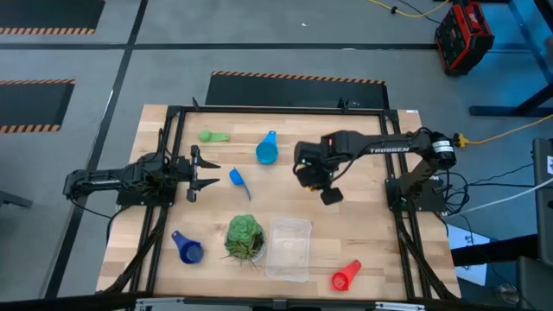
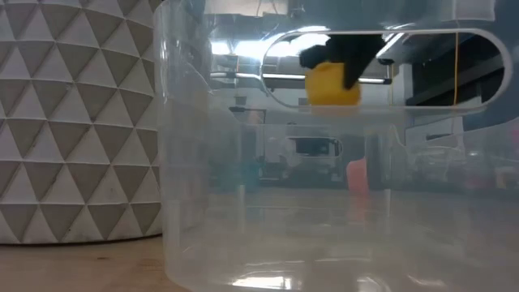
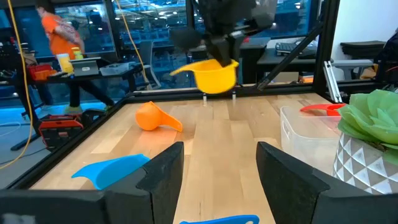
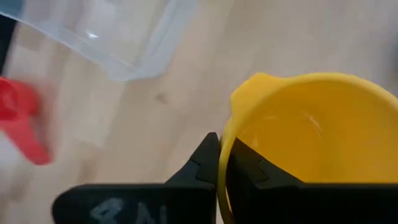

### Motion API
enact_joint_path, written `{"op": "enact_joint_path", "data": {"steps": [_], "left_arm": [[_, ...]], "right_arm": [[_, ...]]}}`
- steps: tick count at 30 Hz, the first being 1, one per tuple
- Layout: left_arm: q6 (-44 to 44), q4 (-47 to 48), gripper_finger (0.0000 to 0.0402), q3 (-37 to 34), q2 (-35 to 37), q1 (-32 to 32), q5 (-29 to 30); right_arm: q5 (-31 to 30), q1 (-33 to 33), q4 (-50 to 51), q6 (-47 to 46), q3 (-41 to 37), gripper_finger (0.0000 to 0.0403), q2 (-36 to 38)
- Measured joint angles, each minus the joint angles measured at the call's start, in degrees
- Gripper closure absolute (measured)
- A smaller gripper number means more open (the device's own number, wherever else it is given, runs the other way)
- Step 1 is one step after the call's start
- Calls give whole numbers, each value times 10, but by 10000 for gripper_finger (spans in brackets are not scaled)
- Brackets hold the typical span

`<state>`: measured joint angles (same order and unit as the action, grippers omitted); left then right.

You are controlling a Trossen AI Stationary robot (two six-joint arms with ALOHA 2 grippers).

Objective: Nest measuring cups in basket
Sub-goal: Stack the yellow measuring cup on top of the light blue measuring cup

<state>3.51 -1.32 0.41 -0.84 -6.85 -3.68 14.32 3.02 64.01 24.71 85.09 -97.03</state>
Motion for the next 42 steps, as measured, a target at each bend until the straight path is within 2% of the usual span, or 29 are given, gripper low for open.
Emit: {"op": "enact_joint_path", "data": {"steps": [23,33,42], "left_arm": [[0,0,207,0,0,0,0],[1,0,207,0,0,0,0],[1,0,207,0,0,0,0]], "right_arm": [[-8,122,-217,489,11,386,0],[-8,160,-290,504,10,386,-52],[-7,164,-366,449,10,386,-120]]}}
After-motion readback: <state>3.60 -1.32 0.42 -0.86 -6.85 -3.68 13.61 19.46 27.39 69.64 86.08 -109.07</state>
